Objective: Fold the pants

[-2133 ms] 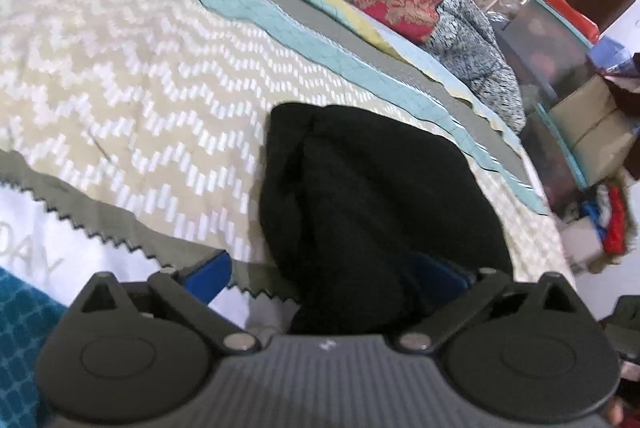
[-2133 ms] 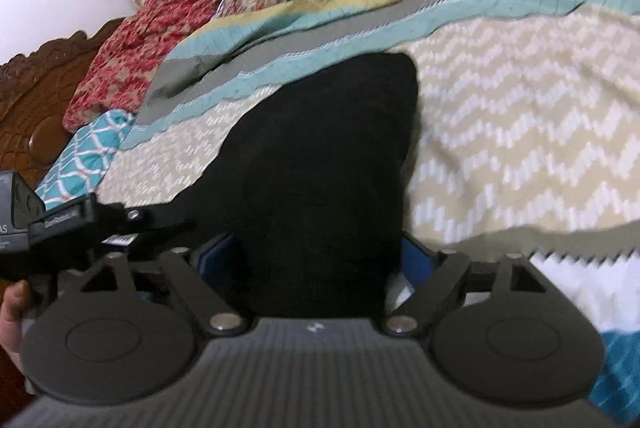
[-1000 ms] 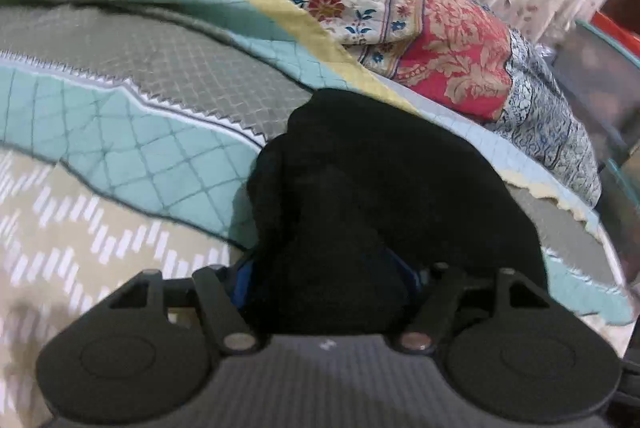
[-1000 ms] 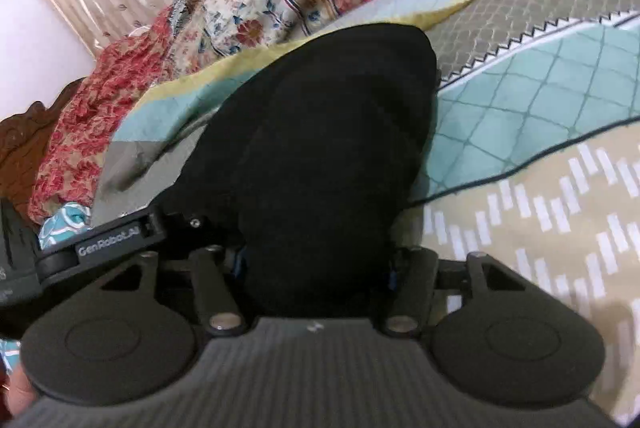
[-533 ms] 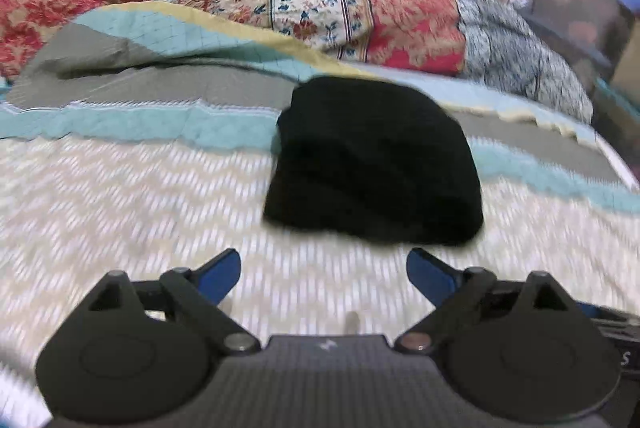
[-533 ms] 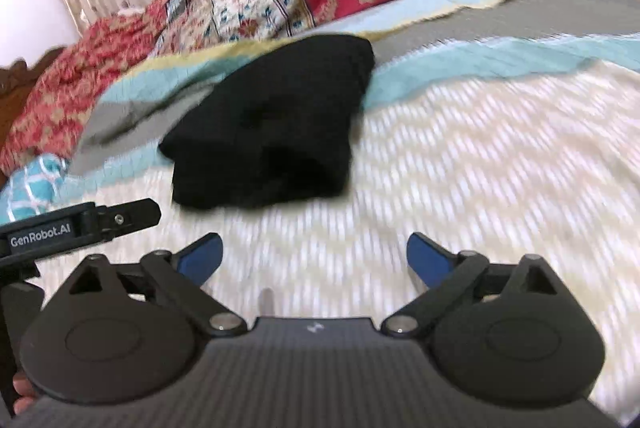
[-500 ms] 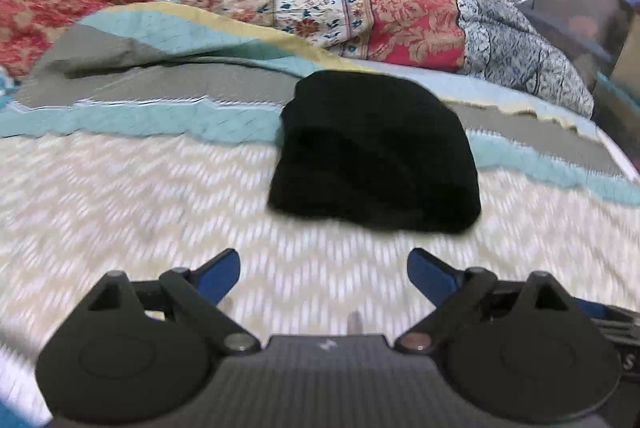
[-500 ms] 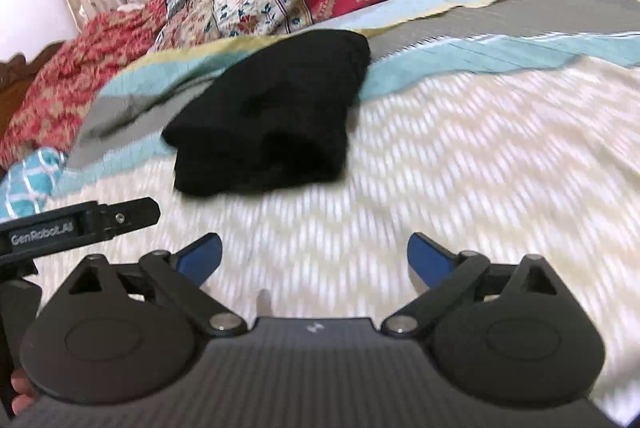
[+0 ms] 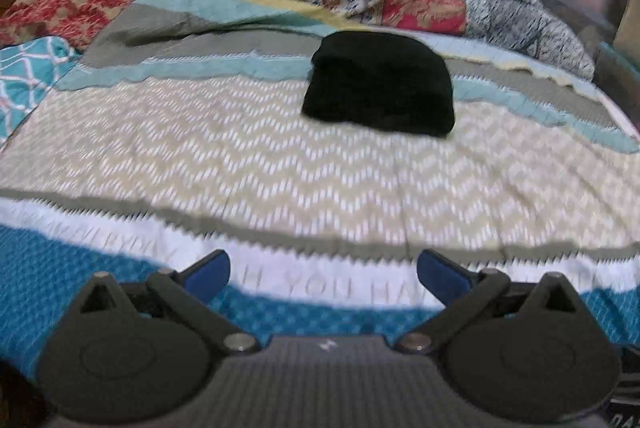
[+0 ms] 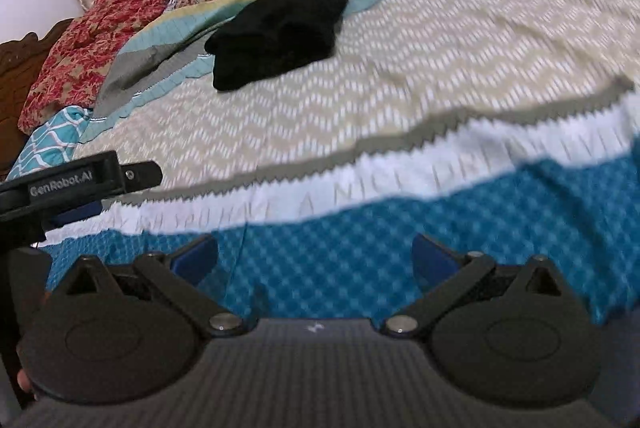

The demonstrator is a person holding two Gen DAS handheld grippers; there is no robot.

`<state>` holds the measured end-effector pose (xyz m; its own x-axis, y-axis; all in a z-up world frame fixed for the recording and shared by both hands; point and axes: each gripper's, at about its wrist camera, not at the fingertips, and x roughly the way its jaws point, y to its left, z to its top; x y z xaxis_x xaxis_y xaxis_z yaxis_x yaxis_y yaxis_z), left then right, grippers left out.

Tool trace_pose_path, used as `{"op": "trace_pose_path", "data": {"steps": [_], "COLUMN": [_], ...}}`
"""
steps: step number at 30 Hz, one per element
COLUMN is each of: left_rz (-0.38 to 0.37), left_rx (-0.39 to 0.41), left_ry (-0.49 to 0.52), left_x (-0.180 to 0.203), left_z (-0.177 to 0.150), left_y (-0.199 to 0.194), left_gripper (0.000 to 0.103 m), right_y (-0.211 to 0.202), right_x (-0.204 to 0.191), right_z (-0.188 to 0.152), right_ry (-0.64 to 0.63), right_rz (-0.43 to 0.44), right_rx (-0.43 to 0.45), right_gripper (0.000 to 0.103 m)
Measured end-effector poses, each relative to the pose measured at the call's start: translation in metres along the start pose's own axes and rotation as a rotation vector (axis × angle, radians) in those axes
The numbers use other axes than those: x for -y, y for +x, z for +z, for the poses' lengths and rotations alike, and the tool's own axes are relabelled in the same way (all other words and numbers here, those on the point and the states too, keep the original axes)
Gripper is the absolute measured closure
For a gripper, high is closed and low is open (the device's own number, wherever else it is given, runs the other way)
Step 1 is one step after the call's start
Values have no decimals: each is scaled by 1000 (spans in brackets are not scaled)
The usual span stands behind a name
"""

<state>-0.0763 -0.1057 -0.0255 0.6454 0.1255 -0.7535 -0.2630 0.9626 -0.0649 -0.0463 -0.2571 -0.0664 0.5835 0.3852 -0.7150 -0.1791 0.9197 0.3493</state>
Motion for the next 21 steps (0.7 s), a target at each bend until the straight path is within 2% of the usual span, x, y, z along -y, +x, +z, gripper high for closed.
{"op": "trace_pose_path", "data": {"steps": [5, 11, 15, 21], "left_rz": [28, 94, 51, 116], "left_rx": [-44, -9, -74, -100], "left_ry": [-4, -7, -26, 7], "left_x": [-1, -4, -10, -10], "left_z": [-14, -18, -15, -17], "left_y": [-5, -13, -6, 5], "left_gripper": [0, 0, 0, 0], "right_y": [-14, -7, -7, -7], "right_x": [-4, -4, -6, -10], "right_z": [-9, -10, -12, -11], "right_ry": [4, 32, 29, 0], "right_rz": [-33, -76, -77, -83], "right_rx": [22, -17, -21, -11], "right_gripper": [0, 0, 0, 0]}}
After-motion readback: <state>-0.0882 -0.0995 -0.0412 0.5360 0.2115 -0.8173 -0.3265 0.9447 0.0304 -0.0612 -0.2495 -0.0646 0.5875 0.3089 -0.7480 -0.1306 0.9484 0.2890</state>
